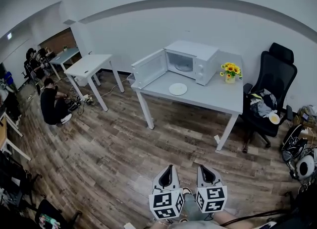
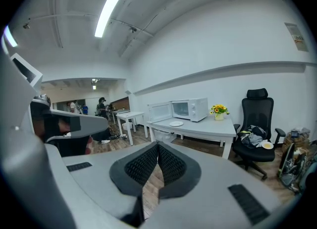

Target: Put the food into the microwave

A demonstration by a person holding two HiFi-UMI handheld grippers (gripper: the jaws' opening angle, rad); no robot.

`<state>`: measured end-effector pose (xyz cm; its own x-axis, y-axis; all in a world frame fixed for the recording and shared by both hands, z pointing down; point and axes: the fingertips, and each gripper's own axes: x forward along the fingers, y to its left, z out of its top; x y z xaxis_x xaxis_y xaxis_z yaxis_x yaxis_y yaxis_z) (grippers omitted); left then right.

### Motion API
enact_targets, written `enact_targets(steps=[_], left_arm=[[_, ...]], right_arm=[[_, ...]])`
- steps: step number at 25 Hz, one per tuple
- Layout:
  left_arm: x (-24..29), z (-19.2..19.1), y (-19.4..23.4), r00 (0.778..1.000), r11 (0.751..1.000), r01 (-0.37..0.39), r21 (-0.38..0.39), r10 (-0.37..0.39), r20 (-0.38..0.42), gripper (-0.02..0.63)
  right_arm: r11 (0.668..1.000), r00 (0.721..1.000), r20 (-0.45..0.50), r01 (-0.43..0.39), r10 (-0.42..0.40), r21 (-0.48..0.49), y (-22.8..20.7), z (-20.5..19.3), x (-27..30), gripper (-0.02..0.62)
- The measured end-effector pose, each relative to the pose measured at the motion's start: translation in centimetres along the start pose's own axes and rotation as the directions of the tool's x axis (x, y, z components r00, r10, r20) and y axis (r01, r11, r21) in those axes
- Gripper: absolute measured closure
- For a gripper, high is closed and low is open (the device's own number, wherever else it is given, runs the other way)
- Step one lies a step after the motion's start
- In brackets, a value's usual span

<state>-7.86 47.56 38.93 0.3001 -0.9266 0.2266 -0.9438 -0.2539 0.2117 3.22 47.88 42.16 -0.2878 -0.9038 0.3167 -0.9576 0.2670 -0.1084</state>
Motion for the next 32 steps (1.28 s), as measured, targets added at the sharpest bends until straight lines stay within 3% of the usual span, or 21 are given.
enact_targets(steps=[9, 19, 32], left_arm=[[5.9, 2.0, 2.0, 1.000, 1.000, -0.020, 0.019, 0.020, -0.006, 0.604], [12.7, 3.6, 3.5, 0.999, 0.999, -0.035, 0.007, 0.035, -0.027, 0.604], [19.7, 6.1, 4.6, 0.999, 0.999, -0.053, 0.011, 0.053, -0.003, 0.604]], right_arm=[[1.000, 1.000, 0.013, -0.027, 0.027, 0.000, -1.2, 3.0, 6.7, 0.578], [0.998, 0.998, -0.037, -0.059, 0.059, 0.000, -3.4, 4.5, 13.4, 0.578], [0.994, 0.994, -0.007, -0.107, 0.107, -0.024, -5.5, 8.2, 19.8, 0.578]])
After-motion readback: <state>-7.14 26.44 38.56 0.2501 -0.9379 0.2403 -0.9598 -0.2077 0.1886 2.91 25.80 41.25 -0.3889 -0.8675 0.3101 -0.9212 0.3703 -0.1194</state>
